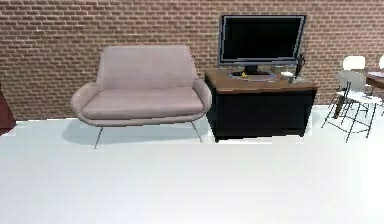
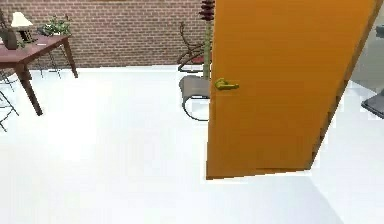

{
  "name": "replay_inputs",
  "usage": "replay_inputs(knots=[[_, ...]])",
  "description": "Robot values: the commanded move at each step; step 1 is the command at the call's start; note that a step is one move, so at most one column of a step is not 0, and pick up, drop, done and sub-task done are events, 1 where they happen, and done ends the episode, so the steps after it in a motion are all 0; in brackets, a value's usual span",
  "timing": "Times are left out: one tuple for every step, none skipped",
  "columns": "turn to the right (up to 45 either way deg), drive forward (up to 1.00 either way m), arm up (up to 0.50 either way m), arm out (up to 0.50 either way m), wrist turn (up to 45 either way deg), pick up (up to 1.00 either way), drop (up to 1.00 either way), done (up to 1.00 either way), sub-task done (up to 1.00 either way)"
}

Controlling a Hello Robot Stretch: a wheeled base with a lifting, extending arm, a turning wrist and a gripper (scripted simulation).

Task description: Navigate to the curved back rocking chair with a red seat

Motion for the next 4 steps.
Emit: replay_inputs(knots=[[45.0,0.0,0.0,0.0,0.0,0.0,0.0,0.0,0.0],[18.0,0.0,0.0,0.0,0.0,0.0,0.0,0.0,0.0],[0.0,0.9,0.0,0.0,0.0,0.0,0.0,0.0,0.0],[21.0,0.0,0.0,0.0,0.0,0.0,0.0,0.0,0.0]])
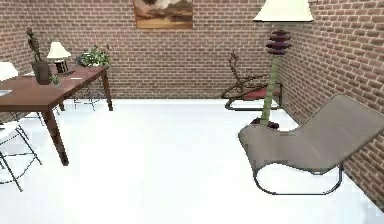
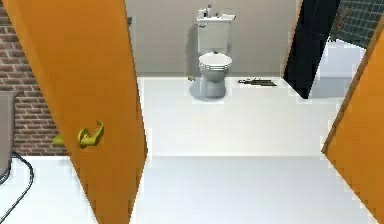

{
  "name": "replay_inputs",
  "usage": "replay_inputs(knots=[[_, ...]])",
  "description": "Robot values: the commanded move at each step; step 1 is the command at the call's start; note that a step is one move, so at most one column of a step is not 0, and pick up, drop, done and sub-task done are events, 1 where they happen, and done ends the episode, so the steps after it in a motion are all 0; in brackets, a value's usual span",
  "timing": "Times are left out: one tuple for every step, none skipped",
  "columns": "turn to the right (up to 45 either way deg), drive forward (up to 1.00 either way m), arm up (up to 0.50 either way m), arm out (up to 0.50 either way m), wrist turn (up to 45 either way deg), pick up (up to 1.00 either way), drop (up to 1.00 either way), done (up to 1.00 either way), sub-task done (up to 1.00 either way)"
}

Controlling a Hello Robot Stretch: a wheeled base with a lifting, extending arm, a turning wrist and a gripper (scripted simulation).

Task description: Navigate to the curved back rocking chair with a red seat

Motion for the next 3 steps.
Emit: replay_inputs(knots=[[0.0,1.0,0.0,0.0,0.0,0.0,0.0,0.0,0.0],[0.0,1.0,0.0,0.0,0.0,0.0,0.0,0.0,0.0],[0.0,0.15,0.0,0.0,0.0,0.0,0.0,0.0,0.0]])
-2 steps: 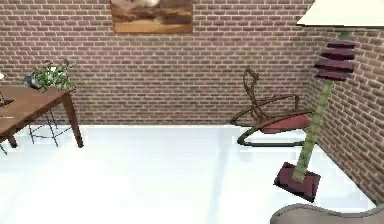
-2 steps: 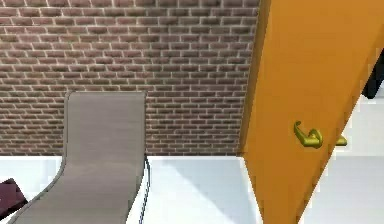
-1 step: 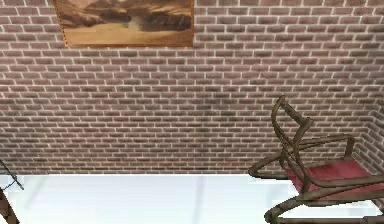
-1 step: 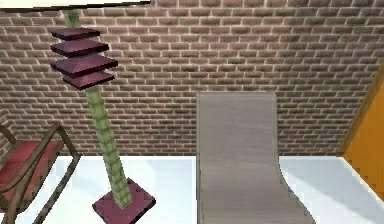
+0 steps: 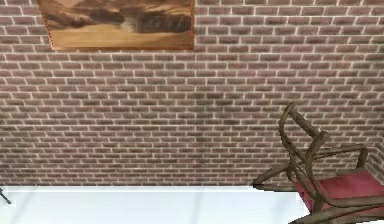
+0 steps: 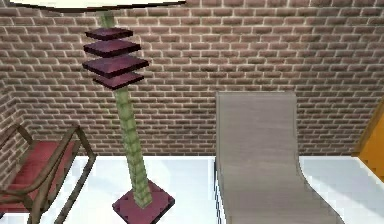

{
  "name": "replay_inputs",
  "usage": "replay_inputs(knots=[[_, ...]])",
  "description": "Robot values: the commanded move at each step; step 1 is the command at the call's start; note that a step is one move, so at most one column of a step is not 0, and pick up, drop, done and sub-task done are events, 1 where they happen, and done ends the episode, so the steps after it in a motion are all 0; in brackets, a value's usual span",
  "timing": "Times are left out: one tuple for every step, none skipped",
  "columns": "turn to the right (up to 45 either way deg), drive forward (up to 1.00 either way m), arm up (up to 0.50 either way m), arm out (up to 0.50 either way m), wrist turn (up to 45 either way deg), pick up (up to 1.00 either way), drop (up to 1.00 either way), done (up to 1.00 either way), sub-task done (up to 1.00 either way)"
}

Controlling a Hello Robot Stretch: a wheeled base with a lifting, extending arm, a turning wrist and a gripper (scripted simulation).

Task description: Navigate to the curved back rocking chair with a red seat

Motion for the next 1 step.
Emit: replay_inputs(knots=[[42.0,0.0,0.0,0.0,0.0,0.0,0.0,0.0,0.0]])
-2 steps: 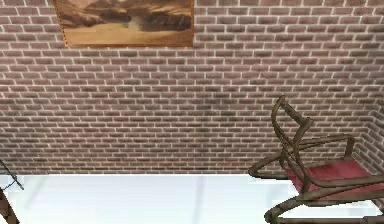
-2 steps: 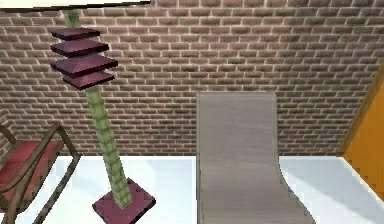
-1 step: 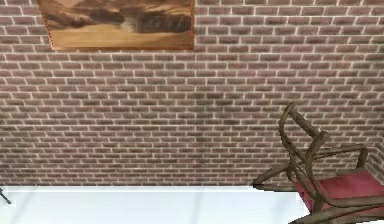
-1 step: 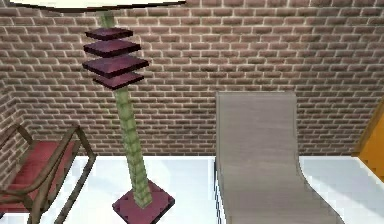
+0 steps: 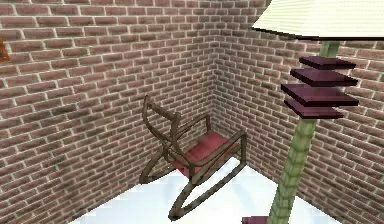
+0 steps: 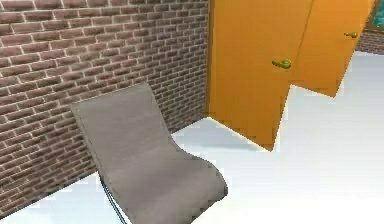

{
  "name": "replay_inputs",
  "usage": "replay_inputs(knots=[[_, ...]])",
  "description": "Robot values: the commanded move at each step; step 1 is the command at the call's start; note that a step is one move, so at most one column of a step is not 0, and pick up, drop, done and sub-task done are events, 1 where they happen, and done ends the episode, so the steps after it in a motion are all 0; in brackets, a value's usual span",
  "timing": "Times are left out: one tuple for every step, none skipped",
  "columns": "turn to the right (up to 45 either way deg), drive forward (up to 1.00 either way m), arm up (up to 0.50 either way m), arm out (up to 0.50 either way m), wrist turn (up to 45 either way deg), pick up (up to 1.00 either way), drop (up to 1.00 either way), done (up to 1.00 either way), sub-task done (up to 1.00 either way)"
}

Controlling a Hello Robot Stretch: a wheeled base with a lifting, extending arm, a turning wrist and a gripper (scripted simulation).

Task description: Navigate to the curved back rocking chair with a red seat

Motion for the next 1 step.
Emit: replay_inputs(knots=[[0.0,0.0,0.0,0.0,0.0,0.0,0.0,1.0,0.0]])
